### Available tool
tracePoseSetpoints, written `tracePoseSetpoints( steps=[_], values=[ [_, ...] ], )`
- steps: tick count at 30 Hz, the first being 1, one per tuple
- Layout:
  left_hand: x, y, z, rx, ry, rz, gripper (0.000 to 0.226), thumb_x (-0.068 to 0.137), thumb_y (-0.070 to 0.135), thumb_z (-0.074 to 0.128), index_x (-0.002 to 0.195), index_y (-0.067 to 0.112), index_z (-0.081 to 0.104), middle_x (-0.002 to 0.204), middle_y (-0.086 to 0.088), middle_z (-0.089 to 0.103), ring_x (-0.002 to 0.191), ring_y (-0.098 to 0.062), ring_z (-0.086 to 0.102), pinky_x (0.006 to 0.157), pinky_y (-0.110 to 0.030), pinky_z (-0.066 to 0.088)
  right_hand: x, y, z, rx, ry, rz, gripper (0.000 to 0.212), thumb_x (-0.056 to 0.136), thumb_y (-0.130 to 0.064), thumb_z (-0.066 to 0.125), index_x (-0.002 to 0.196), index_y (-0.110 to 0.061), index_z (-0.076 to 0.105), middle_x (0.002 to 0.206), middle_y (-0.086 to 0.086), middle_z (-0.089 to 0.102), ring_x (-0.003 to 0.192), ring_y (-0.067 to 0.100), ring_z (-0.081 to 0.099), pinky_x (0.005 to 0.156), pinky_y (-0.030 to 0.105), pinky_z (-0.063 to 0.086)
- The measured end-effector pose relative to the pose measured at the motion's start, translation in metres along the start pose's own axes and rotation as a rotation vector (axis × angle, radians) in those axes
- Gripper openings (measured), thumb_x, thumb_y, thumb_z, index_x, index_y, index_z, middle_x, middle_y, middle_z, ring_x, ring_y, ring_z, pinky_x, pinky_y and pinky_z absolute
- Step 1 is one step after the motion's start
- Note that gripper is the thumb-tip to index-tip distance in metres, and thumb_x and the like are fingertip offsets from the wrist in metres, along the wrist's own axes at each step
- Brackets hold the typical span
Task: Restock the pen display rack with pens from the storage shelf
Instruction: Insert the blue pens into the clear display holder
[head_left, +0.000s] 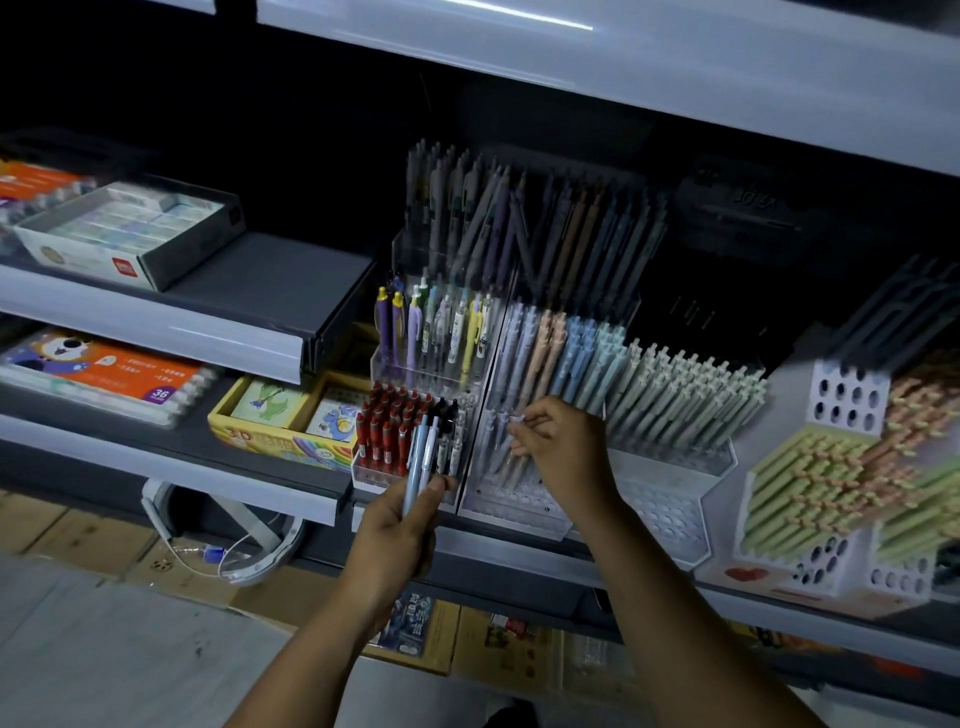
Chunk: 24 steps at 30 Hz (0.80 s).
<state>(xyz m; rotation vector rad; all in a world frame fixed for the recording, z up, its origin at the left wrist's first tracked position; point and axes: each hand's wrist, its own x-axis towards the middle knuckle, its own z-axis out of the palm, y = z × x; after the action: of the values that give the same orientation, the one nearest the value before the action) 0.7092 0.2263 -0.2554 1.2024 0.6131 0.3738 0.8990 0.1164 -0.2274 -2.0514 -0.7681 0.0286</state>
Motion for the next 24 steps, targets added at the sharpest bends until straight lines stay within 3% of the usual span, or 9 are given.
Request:
tracePoseSetpoints(
  steps=[7, 13, 20, 24],
  values=[
    [0.001, -0.002, 0.004, 0.011, -0.003, -0.003, 0.025, 0.104, 0.027, 0.056, 0.107, 0.008, 0.072, 0.060, -0.004, 0.031, 0.048, -0.016, 0.028, 0.044, -0.024, 0.026, 0.005, -0.001, 0.009, -0.373, -0.013, -0.079, 0.017, 0.088, -0.029, 0.078, 0.088, -0.013, 0.074, 0.093, -0.002, 0.060, 0.078, 0.017, 0.060, 0.070, 0.027, 0.049],
    [0.000, -0.001, 0.002, 0.006, 0.023, 0.012, 0.023, 0.104, 0.027, 0.057, 0.102, 0.014, 0.076, 0.058, -0.004, 0.030, 0.045, -0.014, 0.026, 0.043, -0.023, 0.025, 0.003, -0.006, 0.016, -0.530, -0.072, -0.067, 0.021, 0.093, -0.036, 0.069, 0.099, -0.017, 0.074, 0.102, 0.002, 0.066, 0.090, 0.023, 0.064, 0.076, 0.033, 0.053],
    [0.000, 0.000, 0.001, 0.010, 0.026, -0.001, 0.023, 0.103, 0.028, 0.058, 0.102, 0.014, 0.076, 0.059, -0.005, 0.031, 0.045, -0.014, 0.025, 0.043, -0.023, 0.024, 0.003, -0.010, 0.017, -0.551, -0.095, -0.068, 0.021, 0.093, -0.034, 0.071, 0.102, -0.014, 0.073, 0.107, 0.003, 0.060, 0.094, 0.025, 0.062, 0.077, 0.031, 0.051],
    [0.000, 0.002, 0.002, 0.009, 0.008, -0.013, 0.026, 0.105, 0.029, 0.055, 0.102, 0.011, 0.073, 0.058, -0.001, 0.031, 0.045, -0.013, 0.026, 0.043, -0.023, 0.023, -0.002, -0.011, 0.013, -0.501, -0.083, -0.064, 0.031, 0.090, -0.035, 0.075, 0.112, -0.015, 0.071, 0.113, 0.001, 0.058, 0.092, 0.021, 0.062, 0.077, 0.026, 0.048]
  ],
)
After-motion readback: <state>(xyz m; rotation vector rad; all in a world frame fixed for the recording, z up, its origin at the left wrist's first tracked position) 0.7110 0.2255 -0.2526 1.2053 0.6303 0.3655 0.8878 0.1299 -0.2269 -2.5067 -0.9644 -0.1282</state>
